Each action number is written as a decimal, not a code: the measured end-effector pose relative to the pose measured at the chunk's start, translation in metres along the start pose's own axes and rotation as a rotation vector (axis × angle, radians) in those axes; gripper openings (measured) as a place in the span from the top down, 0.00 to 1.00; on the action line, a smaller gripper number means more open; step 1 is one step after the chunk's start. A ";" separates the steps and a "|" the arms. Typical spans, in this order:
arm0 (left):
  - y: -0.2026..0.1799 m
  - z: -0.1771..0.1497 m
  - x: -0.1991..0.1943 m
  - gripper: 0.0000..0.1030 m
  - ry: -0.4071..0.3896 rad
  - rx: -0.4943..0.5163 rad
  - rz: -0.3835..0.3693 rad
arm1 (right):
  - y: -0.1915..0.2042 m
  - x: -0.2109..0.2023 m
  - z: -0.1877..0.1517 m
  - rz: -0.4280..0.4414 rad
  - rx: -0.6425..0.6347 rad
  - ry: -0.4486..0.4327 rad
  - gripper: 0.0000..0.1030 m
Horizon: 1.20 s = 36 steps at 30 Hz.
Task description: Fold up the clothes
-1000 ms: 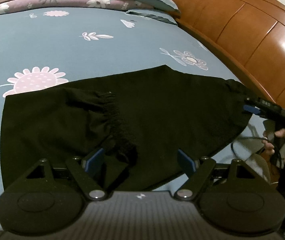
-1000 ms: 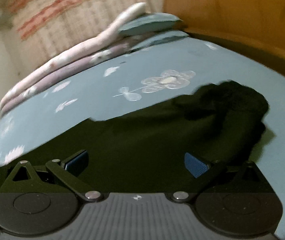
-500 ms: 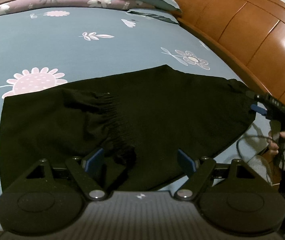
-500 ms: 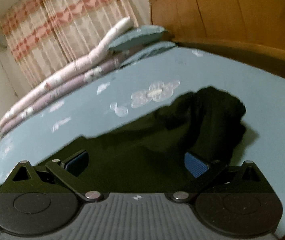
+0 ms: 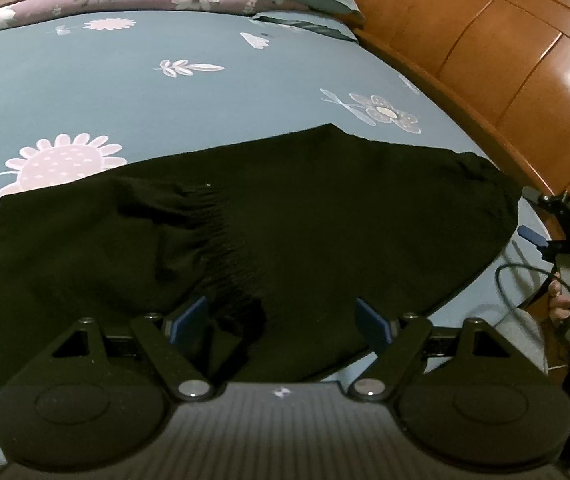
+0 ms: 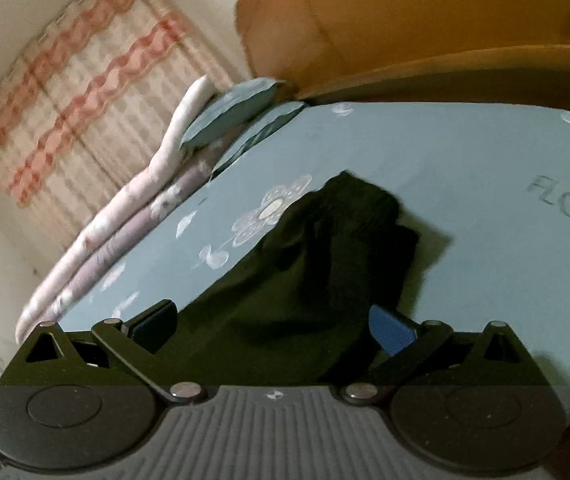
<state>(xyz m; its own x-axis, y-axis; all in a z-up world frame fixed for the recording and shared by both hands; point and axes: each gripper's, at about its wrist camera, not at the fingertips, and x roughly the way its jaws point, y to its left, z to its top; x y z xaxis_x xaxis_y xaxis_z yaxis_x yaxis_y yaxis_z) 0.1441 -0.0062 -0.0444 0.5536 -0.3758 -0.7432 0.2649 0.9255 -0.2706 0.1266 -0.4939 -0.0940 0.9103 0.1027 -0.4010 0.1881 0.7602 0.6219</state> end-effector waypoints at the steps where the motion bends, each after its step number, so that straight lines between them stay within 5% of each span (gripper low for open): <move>1: -0.002 0.000 0.001 0.22 0.003 0.004 0.001 | -0.005 0.000 0.002 -0.005 0.019 0.000 0.00; 14: -0.015 0.006 0.011 0.22 0.021 0.027 -0.002 | -0.055 0.055 0.042 0.027 0.268 0.087 0.00; 23: -0.015 0.005 0.012 0.21 0.019 0.026 -0.012 | -0.049 0.080 0.053 0.017 0.201 0.131 0.00; 29: -0.008 0.004 0.013 0.21 0.016 0.006 -0.015 | -0.045 0.062 0.031 0.127 0.176 0.179 0.00; 36: -0.004 0.003 0.014 0.21 0.011 -0.008 -0.022 | -0.044 0.089 0.048 0.119 0.151 0.170 0.00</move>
<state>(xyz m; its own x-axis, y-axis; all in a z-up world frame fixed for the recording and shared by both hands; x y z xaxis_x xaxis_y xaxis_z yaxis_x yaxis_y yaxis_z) 0.1526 -0.0157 -0.0520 0.5390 -0.3953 -0.7438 0.2702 0.9175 -0.2917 0.2169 -0.5491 -0.1249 0.8565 0.3019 -0.4186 0.1481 0.6333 0.7596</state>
